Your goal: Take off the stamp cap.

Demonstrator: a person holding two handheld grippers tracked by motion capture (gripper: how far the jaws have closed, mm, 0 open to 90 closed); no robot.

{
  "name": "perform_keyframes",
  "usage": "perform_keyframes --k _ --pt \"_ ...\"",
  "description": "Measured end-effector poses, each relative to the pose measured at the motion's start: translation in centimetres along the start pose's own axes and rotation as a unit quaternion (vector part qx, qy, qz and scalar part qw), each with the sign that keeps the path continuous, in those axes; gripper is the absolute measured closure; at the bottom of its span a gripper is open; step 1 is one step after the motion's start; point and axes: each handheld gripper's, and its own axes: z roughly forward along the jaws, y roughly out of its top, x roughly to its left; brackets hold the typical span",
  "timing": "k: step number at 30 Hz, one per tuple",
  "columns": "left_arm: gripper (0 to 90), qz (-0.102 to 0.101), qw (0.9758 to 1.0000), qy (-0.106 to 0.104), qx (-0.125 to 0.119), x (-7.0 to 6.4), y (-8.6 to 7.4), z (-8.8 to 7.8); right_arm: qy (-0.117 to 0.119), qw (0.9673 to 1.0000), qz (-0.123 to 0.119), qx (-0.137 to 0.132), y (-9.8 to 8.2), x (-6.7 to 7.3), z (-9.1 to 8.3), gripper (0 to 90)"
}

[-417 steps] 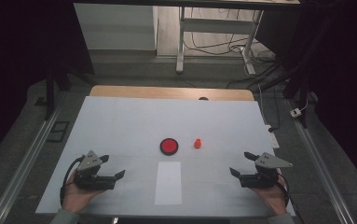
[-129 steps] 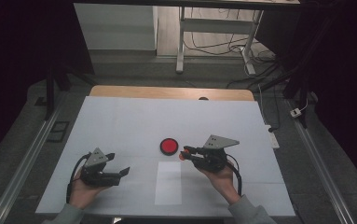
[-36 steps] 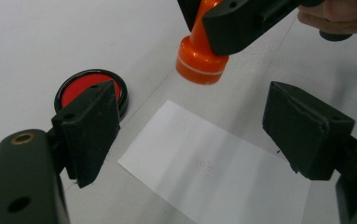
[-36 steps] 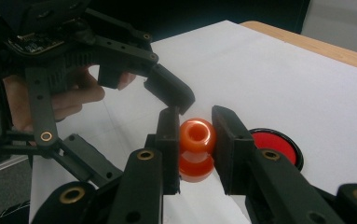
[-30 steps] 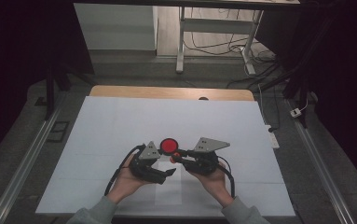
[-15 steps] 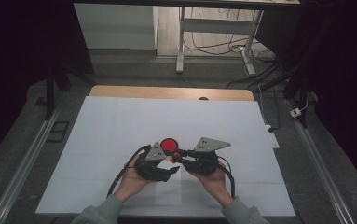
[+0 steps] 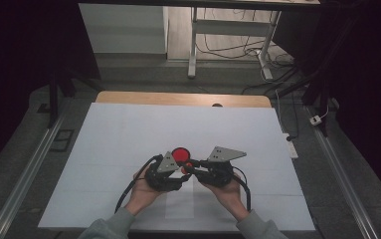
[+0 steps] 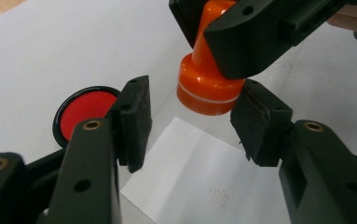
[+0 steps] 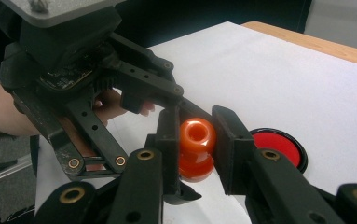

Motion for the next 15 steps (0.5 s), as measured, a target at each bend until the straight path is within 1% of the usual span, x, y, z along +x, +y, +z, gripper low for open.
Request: perform_keyframes --k 11,15 --pt "55.0 0.012 0.9999 0.005 0.002 -0.17 -0.06 0.0 0.002 1.0 0.006 -0.003 -0.12 -0.06 0.07 72.1" --pt "57.4 0.015 0.9999 0.002 0.002 -0.18 -0.09 0.04 0.003 0.9999 0.01 -0.003 -0.15 -0.13 0.04 72.1"
